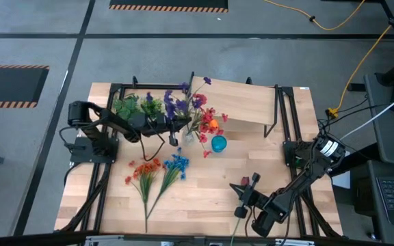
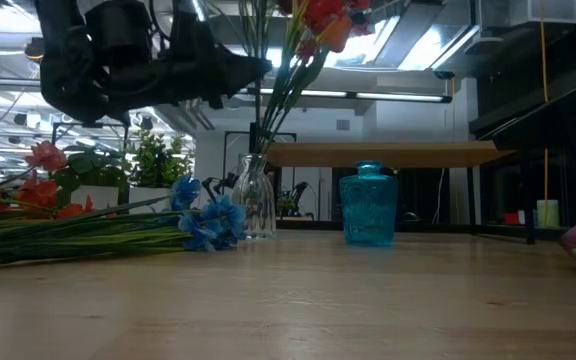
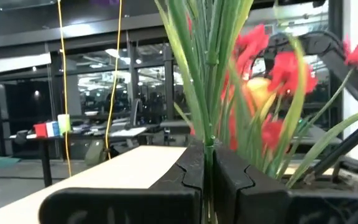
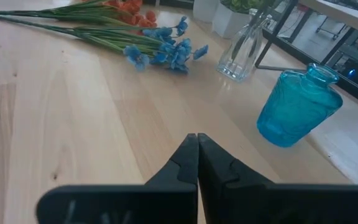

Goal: Pick and place flowers into a vace then onto a shelf
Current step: Put the purple flowers into the transparent vase, then put the red flower into the blue vase

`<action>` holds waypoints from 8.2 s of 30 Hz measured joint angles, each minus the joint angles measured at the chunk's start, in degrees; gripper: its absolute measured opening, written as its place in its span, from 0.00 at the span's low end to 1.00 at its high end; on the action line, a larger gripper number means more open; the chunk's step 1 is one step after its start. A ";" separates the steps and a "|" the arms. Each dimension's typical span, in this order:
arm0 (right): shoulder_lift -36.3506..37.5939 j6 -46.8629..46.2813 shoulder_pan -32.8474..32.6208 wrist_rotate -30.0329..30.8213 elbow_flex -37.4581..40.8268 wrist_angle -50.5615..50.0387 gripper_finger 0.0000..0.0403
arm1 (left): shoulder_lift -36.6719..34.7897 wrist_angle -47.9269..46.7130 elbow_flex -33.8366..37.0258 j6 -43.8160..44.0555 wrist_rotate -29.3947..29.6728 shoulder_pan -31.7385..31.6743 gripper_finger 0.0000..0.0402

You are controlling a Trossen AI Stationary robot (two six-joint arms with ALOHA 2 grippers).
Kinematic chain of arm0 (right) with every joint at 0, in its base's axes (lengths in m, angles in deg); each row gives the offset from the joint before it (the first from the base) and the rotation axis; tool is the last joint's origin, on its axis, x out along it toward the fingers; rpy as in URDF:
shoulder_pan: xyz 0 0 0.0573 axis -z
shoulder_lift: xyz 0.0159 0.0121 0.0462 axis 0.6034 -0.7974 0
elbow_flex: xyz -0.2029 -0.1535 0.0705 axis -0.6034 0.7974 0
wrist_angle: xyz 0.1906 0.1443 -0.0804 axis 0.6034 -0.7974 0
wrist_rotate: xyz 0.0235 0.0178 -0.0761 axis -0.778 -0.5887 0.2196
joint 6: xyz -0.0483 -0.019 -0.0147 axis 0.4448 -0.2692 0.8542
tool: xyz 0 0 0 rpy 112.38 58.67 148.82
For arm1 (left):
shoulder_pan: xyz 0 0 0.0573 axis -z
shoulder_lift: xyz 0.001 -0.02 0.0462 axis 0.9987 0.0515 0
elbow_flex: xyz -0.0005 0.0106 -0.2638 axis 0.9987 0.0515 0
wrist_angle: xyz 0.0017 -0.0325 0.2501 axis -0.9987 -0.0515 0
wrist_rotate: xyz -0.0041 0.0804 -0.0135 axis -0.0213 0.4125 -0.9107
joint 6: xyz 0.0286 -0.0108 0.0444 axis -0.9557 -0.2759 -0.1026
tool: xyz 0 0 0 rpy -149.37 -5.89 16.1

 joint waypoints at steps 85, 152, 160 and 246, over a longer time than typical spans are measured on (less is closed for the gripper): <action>0.00 2.38 -0.04 -3.50 0.00 1.82 0.00 | -32.14 -48.89 8.22 -5.07 31.72 23.51 0.37; 3.64 18.27 0.59 -14.40 -6.67 0.73 0.00 | -15.71 -105.20 -21.55 43.90 54.30 63.13 0.32; 9.16 25.29 0.60 -13.75 -4.94 -1.37 0.00 | -8.89 -109.95 -27.06 50.11 49.06 63.02 0.32; -13.31 -60.09 -0.35 -50.62 -37.44 -48.35 0.51 | -3.67 -109.39 -33.19 21.96 52.54 56.22 0.32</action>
